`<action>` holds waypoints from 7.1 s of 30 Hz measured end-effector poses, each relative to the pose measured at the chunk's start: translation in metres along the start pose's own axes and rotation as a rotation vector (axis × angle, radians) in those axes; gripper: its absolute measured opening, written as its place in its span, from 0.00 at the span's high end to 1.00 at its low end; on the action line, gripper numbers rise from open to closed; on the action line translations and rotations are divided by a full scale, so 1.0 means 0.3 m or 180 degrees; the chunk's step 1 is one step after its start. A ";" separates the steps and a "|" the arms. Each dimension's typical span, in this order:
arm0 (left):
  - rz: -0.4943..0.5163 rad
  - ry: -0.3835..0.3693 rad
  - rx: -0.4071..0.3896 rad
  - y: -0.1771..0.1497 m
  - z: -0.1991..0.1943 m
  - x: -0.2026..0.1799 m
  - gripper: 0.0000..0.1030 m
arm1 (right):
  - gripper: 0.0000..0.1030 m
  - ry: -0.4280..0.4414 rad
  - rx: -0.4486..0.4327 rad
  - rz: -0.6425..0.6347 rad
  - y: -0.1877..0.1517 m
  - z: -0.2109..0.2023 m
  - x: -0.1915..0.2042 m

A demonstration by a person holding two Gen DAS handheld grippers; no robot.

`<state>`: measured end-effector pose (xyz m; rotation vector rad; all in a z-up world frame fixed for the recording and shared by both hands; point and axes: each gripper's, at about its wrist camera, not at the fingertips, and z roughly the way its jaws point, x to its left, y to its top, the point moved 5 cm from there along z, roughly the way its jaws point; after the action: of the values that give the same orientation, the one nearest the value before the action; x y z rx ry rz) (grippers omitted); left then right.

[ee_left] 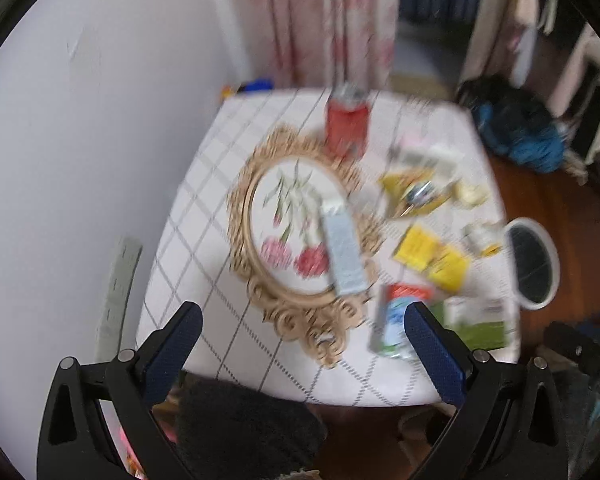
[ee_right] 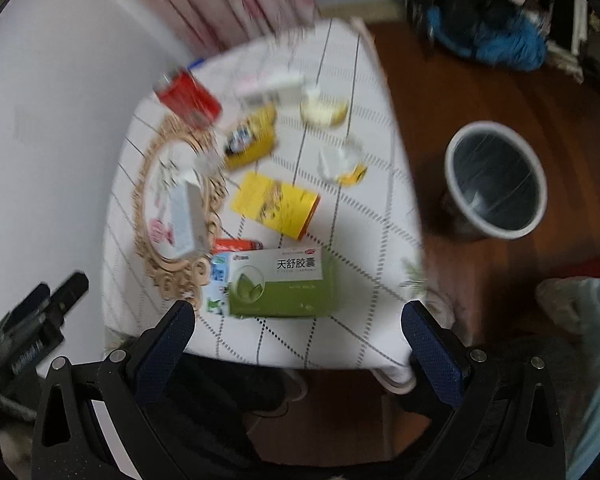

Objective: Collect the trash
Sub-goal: 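Grasp the green medicine box with the right tool while the left tool grasps the Pure Milk carton, then carry both boxes over the white bin and open both tools to drop them, then swing both tools back from the bin toward the table, then grasp the yellow Haomao box with the right tool while the left tool grasps the white cosmetic box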

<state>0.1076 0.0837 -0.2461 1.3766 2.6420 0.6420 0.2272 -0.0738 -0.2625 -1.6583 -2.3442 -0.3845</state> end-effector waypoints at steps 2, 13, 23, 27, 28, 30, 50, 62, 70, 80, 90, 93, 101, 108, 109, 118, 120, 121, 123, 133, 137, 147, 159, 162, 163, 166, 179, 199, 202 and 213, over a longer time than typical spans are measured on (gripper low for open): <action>-0.0016 0.0085 0.0195 -0.044 0.100 0.011 0.00 | 0.00 0.0028 0.0096 0.0009 0.001 0.097 0.021; 0.0071 0.0075 0.0707 -0.133 0.314 -0.026 0.00 | 0.09 -0.0112 0.0423 0.0156 0.015 0.336 0.005; 0.0454 -0.0632 0.0948 -0.105 0.382 -0.310 0.01 | 0.09 -0.0226 0.0344 0.0518 -0.007 0.239 -0.254; 0.0596 -0.0585 0.1023 -0.106 0.448 -0.377 0.34 | 0.09 -0.0173 0.0368 0.0472 -0.033 0.240 -0.244; 0.0601 -0.0564 0.1054 -0.109 0.461 -0.382 0.49 | 0.09 -0.0176 0.0362 0.0453 -0.033 0.241 -0.237; 0.0549 -0.0580 0.1044 -0.111 0.463 -0.378 0.56 | 0.09 -0.0147 0.0359 0.0406 -0.034 0.241 -0.218; 0.0310 -0.0304 0.0887 -0.241 0.444 -0.200 0.56 | 0.09 -0.0255 0.0469 0.0064 -0.066 0.314 -0.135; 0.0411 -0.0592 0.0288 -0.028 0.119 -0.481 0.56 | 0.09 0.0241 -0.0232 0.0792 0.023 0.016 -0.464; 0.0873 -0.1101 0.0270 0.207 0.172 -1.002 0.56 | 0.09 0.0053 -0.0498 0.1522 0.157 -0.043 -0.989; 0.1353 -0.1167 0.0727 0.249 0.527 -1.496 0.56 | 0.09 -0.0057 0.0134 0.1257 0.396 0.337 -1.396; 0.1429 -0.1219 0.1059 0.188 0.650 -1.636 0.54 | 0.07 -0.0294 0.0408 0.0641 0.524 0.508 -1.532; 0.1422 -0.1210 0.1055 0.187 0.648 -1.634 0.38 | 0.00 -0.0367 0.0416 0.0684 0.526 0.519 -1.541; 0.1494 -0.0932 0.0833 0.208 0.659 -1.606 0.12 | 0.00 -0.0644 0.0316 0.0809 0.496 0.486 -1.527; 0.1540 -0.0821 0.0672 0.206 0.604 -1.575 0.12 | 0.00 -0.0851 0.0234 0.0943 0.440 0.414 -1.500; 0.1546 -0.0813 0.0651 0.210 0.605 -1.579 0.12 | 0.00 -0.0856 0.0220 0.0952 0.433 0.403 -1.497; 0.1550 -0.0848 0.0425 0.231 0.464 -1.544 0.12 | 0.00 -0.0960 -0.0045 0.1002 0.384 0.231 -1.423; 0.1547 -0.0869 0.0376 0.234 0.424 -1.527 0.12 | 0.00 -0.0985 -0.0131 0.1008 0.372 0.178 -1.404; 0.1548 -0.0873 0.0353 0.235 0.407 -1.521 0.12 | 0.00 -0.1011 -0.0183 0.1004 0.365 0.145 -1.390; 0.1544 -0.0887 0.0298 0.239 0.366 -1.504 0.12 | 0.00 -0.1032 -0.0263 0.1008 0.352 0.096 -1.370; 0.1383 -0.0971 0.0026 0.256 0.132 -1.357 0.12 | 0.00 -0.0945 -0.0736 0.1083 0.278 -0.192 -1.212; 0.1186 -0.1014 -0.0089 0.292 0.047 -1.244 0.12 | 0.00 -0.0809 -0.0912 0.1035 0.270 -0.283 -1.091; 0.0365 -0.0304 -0.0205 0.302 0.088 -0.558 0.12 | 0.00 -0.0401 -0.0454 -0.0163 0.300 -0.063 -0.430; -0.0436 0.0123 0.0379 0.054 0.402 0.067 0.12 | 0.00 -0.1036 0.0710 -0.2215 0.278 0.558 0.228; -0.0441 0.0069 0.0431 0.034 0.426 0.100 0.12 | 0.12 -0.1099 0.0897 -0.2245 0.267 0.637 0.257; -0.0440 0.0057 0.0437 0.038 0.425 0.111 0.12 | 0.13 -0.1071 0.0936 -0.2190 0.265 0.644 0.254; -0.0415 0.0028 0.0445 0.065 0.435 0.131 0.12 | 0.28 -0.0912 0.0876 -0.1751 0.294 0.617 0.235; -0.0058 -0.0169 0.0670 0.159 0.527 -0.036 0.12 | 0.32 -0.0344 0.0393 0.0295 0.230 0.409 -0.046; -0.0039 -0.0084 0.0779 -0.078 0.470 -0.115 0.69 | 0.23 -0.0455 0.0503 -0.0409 0.140 0.375 -0.103; -0.0045 -0.0186 0.0749 -0.093 0.468 -0.120 0.69 | 0.23 -0.0598 0.0531 -0.0790 0.133 0.396 -0.082; 0.0089 -0.0231 0.0622 -0.123 0.494 -0.161 0.69 | 0.38 -0.0887 0.0351 -0.1040 0.057 0.444 -0.047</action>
<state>0.1479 0.0742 -0.4007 1.4571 2.6919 0.3362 0.2418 -0.0339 -0.3907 -1.3533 -2.7947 -0.0803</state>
